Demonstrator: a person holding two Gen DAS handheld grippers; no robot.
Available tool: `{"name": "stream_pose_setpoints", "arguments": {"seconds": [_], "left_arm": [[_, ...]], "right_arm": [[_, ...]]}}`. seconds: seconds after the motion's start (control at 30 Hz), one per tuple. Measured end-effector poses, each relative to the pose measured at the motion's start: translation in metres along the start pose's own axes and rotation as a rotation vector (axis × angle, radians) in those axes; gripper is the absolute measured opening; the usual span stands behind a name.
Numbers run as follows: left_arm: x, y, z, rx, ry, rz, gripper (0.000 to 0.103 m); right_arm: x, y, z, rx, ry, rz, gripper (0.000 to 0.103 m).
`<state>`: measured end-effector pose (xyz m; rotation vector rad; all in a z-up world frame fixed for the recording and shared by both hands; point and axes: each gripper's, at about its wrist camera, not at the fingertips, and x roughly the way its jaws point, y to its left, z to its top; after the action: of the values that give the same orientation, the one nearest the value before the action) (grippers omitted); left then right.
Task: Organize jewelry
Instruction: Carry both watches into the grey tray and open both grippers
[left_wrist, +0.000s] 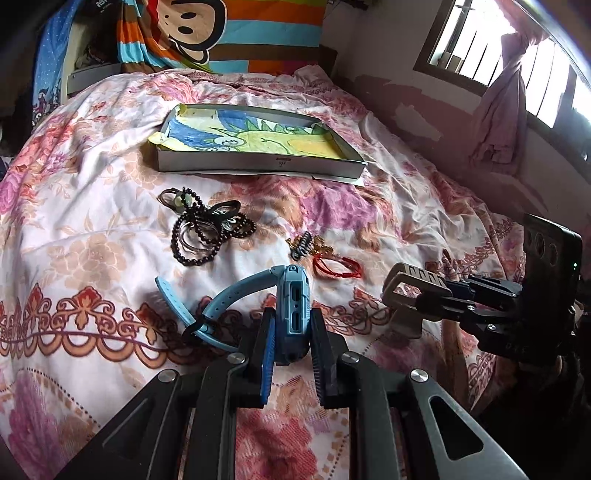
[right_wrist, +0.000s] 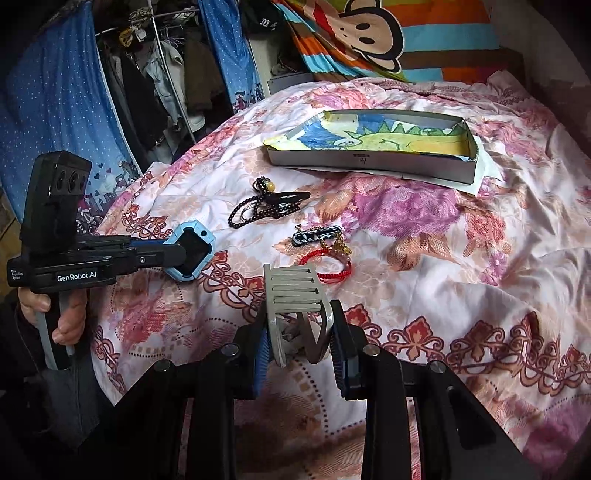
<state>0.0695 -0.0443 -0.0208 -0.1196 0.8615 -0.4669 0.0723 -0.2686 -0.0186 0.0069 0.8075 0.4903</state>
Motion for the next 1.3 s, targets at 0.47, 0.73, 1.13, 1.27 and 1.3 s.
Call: {"name": "stream_pose_setpoints", "arguments": {"seconds": [0.47,0.73,1.13,1.27,1.3], "left_arm": [[0.012,0.008,0.088,-0.038,-0.14,0.027,0.016],[0.066,0.03,0.166,-0.049,-0.234,0.074,0.017],[0.165,0.059,0.204,-0.128,-0.193,0.113,0.017],[0.176,0.06,0.199,-0.128,-0.168,0.111,0.017],[0.178,0.061,0.198,-0.128,-0.165,0.113,0.017]], "right_arm": [[0.023,-0.046,0.085,0.073,-0.33,-0.118,0.026],[0.067,-0.083,0.15,0.081,-0.354,-0.167,0.026],[0.131,-0.118,0.169,0.083,-0.249,-0.22,0.026],[0.141,-0.122,0.165,0.091,-0.23,-0.227,0.026],[0.142,-0.122,0.166,0.089,-0.228,-0.228,0.026]]}}
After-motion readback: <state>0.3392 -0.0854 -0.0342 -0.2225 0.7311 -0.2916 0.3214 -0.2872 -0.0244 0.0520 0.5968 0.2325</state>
